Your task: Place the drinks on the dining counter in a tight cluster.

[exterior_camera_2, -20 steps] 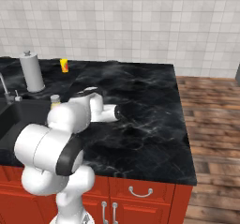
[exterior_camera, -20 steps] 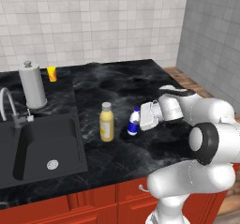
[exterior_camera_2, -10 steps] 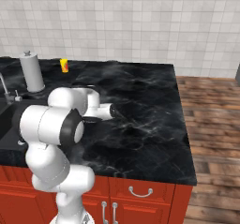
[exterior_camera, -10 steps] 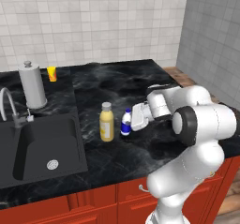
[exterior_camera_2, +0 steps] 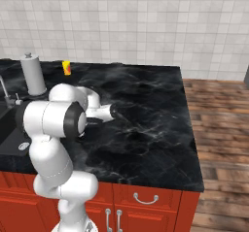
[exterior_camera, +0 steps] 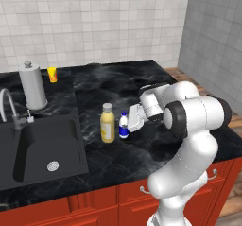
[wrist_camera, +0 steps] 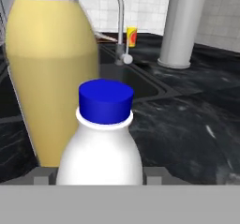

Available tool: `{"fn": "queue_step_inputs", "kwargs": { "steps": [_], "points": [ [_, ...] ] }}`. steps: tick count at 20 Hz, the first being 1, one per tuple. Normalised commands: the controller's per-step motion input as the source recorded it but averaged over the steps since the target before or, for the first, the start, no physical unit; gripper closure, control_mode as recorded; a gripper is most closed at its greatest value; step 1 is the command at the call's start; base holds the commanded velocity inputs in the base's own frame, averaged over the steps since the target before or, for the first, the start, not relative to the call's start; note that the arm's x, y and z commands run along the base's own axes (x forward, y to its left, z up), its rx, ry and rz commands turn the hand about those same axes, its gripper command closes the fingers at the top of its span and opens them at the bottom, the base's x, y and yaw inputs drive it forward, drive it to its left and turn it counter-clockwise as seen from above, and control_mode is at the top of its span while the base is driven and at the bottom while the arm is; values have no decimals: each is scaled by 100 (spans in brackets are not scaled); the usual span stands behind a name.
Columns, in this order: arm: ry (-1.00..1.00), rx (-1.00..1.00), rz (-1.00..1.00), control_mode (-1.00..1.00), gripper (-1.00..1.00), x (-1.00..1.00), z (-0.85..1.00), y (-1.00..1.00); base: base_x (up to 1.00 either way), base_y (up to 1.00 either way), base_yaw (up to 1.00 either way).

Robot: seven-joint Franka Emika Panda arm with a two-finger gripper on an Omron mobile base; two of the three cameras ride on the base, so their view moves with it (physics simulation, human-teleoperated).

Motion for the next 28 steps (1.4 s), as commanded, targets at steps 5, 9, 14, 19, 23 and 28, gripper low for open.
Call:
{"fn": "queue_step_inputs", "kwargs": {
  "steps": [5,9,14,19,23,28],
  "points": [
    [0,-5,0,-100,100,20,-19,8,0,0,0],
    [0,-1,0,-100,100,8,-20,0,0,0,0],
    [0,0,0,-100,100,0,-21,0,0,0,0],
    [0,0,0,-100,-100,0,-19,0,0,0,0],
    [-3,0,0,-100,-100,-3,-17,0,0,0,0],
    [-8,0,0,-100,-100,-9,-16,0,0,0,0]
  ]
}}
